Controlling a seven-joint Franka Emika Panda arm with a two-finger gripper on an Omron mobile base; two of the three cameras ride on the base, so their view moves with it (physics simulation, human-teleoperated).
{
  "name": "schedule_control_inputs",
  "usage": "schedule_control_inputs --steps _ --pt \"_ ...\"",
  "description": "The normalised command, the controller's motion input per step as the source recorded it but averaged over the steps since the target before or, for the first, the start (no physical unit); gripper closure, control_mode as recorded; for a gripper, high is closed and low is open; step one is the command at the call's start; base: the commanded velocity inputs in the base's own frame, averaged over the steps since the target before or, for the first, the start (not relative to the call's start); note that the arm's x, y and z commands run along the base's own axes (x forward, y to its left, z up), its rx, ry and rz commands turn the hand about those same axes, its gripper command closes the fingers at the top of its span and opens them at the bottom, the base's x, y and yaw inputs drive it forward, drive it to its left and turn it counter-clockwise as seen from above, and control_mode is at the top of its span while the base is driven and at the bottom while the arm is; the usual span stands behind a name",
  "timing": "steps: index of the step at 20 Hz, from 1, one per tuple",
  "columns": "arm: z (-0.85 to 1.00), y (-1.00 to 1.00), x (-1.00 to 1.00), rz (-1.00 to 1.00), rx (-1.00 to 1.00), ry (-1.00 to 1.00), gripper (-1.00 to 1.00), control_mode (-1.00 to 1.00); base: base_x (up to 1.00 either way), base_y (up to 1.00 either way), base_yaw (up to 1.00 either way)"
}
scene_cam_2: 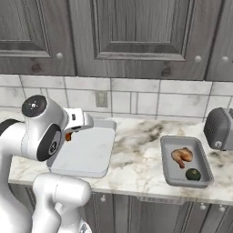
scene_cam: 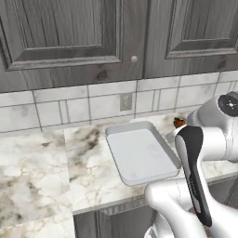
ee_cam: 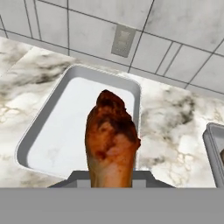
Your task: Place one squash and one chicken drumstick in each tupperware on the nearby counter, to pack two identical lunches.
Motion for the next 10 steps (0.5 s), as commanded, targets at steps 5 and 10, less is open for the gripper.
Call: schedule_control_inputs --steps 5,10 --pt "0.0 0.0 0.0 0.0 0.0 0.0 1.0 1.0 0.68 0.32 0.22" --pt "-0.34 0.0 0.1 -0.01 -0.01 0.0 1.0 -1.0 0.07 0.02 0.01"
